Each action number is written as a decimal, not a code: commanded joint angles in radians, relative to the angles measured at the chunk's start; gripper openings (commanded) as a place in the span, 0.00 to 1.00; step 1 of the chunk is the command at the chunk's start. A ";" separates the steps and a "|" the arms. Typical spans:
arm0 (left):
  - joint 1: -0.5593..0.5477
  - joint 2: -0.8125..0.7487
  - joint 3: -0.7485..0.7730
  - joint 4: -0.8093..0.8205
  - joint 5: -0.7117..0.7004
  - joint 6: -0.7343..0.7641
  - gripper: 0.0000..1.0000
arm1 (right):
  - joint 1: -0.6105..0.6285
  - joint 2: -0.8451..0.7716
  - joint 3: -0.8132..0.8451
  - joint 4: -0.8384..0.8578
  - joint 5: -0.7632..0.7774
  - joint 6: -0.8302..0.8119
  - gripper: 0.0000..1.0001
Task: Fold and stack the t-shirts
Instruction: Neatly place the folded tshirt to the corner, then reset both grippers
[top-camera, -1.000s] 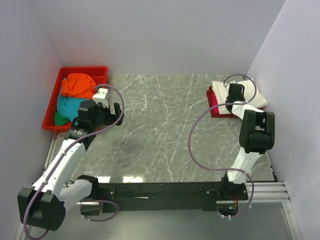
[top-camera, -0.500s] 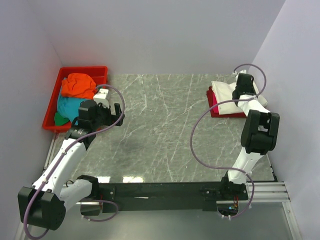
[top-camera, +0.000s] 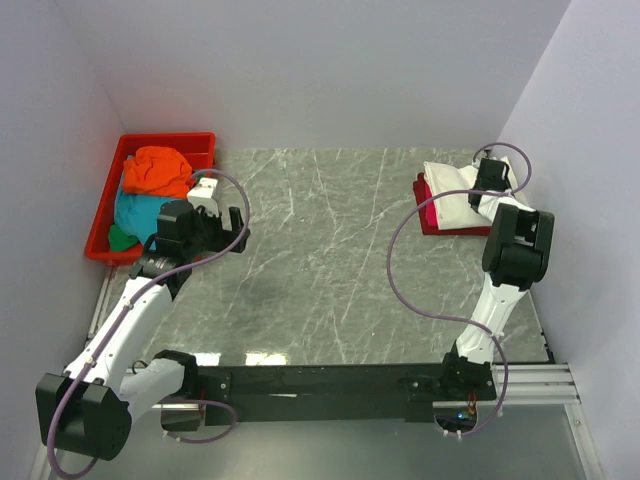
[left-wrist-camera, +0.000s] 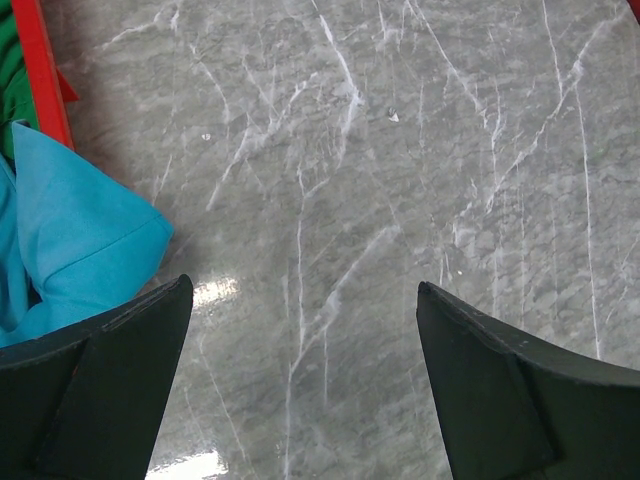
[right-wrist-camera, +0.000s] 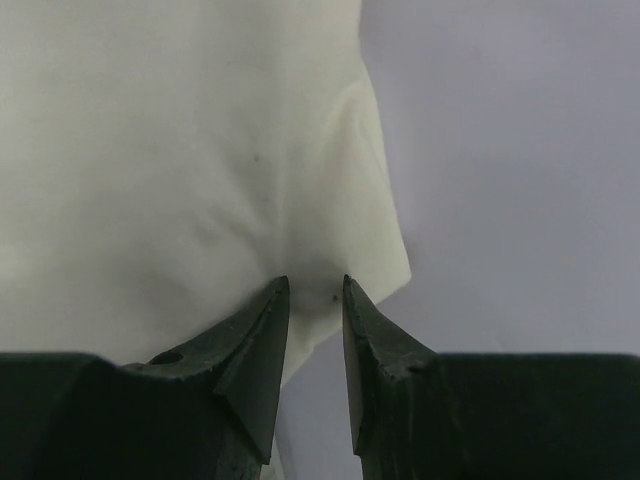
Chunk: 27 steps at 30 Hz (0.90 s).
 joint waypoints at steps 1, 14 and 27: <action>0.003 -0.005 0.035 0.016 0.024 0.007 1.00 | -0.006 -0.036 -0.003 0.009 0.017 0.005 0.35; 0.006 -0.113 0.013 0.057 -0.127 -0.048 1.00 | 0.095 -0.528 -0.087 -0.397 -0.609 0.195 0.45; 0.079 -0.262 -0.033 0.085 -0.257 -0.080 0.99 | 0.095 -1.088 -0.418 -0.113 -0.666 0.634 0.82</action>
